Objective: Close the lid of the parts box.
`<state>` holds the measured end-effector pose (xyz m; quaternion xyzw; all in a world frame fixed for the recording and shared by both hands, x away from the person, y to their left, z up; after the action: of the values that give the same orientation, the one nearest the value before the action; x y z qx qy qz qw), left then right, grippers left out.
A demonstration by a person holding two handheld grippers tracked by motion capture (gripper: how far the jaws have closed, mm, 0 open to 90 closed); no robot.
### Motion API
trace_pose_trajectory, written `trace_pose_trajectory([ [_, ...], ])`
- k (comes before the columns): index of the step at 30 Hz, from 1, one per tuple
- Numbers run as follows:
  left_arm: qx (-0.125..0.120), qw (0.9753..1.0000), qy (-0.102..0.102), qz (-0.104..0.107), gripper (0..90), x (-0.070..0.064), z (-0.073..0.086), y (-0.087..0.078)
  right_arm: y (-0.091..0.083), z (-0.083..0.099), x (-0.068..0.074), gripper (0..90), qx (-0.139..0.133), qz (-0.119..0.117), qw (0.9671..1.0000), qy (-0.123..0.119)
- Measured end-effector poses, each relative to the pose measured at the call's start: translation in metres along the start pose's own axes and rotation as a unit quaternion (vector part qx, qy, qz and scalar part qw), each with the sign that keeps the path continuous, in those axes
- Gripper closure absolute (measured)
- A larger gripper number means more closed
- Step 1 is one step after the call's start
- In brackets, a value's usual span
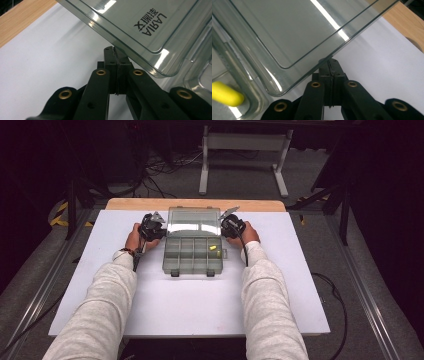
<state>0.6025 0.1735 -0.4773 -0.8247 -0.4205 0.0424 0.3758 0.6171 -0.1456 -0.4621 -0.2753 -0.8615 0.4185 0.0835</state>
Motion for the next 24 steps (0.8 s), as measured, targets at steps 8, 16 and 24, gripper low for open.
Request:
trace_pose_trajectory([
  [8,0.006,0.9998,0.012,-0.018,89.9,-0.003,-0.004,0.001,0.002,0.002,0.002,90.0,-0.025,0.01,0.9996,0.01],
  [16,-0.015,0.9989,0.013,-0.041,89.9,-0.002,-0.011,-0.005,-0.006,0.002,0.004,90.0,-0.061,0.017,0.998,0.006],
  [24,-0.048,0.997,0.003,-0.061,89.9,-0.002,-0.017,-0.013,-0.011,0.004,0.006,90.0,-0.088,0.029,0.9957,-0.003],
])
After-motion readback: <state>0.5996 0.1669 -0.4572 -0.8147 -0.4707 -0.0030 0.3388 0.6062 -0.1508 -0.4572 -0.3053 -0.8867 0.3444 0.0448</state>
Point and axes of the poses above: each handheld gripper's, and its own axes: y roughly forward along the jaws, z roughly out of its underside, x roughly to its left, the point moved 1 cm from there along y, roughly forward along the jaws, and after that the axes turned 10 degrees about -z, right-handed, at the moved point
